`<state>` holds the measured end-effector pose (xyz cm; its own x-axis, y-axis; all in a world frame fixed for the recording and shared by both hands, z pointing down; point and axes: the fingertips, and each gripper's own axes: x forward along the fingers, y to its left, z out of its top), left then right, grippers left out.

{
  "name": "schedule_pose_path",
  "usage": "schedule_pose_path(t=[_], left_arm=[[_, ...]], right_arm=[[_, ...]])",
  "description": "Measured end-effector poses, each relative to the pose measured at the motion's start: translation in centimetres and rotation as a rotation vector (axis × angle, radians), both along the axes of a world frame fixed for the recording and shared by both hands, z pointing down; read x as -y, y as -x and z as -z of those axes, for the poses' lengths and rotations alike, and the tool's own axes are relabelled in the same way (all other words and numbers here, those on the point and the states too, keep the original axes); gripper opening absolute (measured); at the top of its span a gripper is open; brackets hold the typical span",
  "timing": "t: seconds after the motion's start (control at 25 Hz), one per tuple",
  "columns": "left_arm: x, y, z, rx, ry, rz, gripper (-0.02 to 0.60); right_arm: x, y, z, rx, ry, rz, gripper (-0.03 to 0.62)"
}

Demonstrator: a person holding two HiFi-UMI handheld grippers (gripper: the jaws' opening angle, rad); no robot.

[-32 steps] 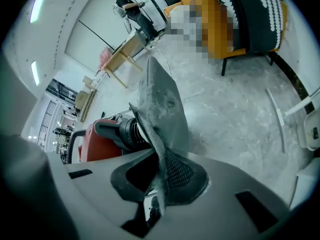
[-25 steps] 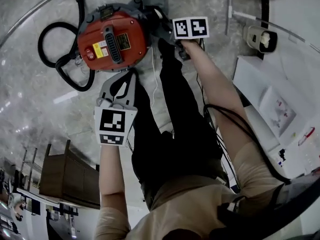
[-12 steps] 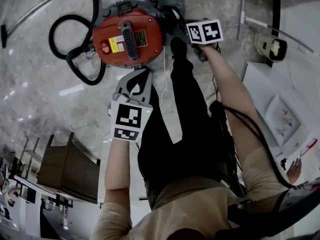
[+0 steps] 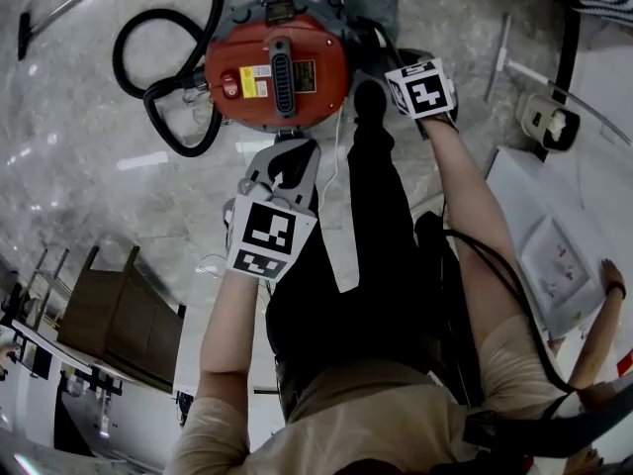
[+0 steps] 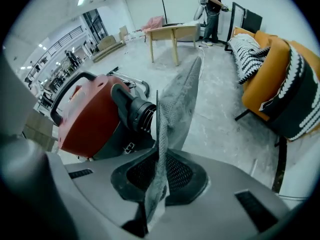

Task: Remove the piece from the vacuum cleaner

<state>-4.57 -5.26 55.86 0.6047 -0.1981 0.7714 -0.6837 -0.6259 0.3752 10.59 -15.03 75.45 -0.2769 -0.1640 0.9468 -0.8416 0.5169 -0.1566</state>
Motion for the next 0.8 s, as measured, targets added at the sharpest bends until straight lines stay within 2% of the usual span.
schedule_pose_path(t=[0.08, 0.12, 0.32, 0.44, 0.8], left_arm=[[-0.06, -0.02, 0.01, 0.002, 0.001, -0.005, 0.003], [-0.08, -0.03, 0.02, 0.002, 0.002, -0.007, 0.003], [-0.17, 0.02, -0.06, 0.004, 0.006, -0.014, 0.003], [-0.22, 0.03, 0.0, 0.005, 0.008, -0.017, 0.003], [-0.46, 0.01, -0.26, 0.003, 0.013, -0.019, 0.003]], right_arm=[[0.1, 0.01, 0.05, -0.012, -0.02, 0.004, 0.029], [0.13, -0.01, 0.07, 0.002, -0.013, -0.03, 0.029], [0.13, -0.18, -0.01, 0.183, 0.108, -0.385, 0.029], [0.15, -0.24, -0.04, 0.27, 0.151, -0.533, 0.029], [-0.07, -0.55, -0.52, 0.503, 0.279, -0.898, 0.034]])
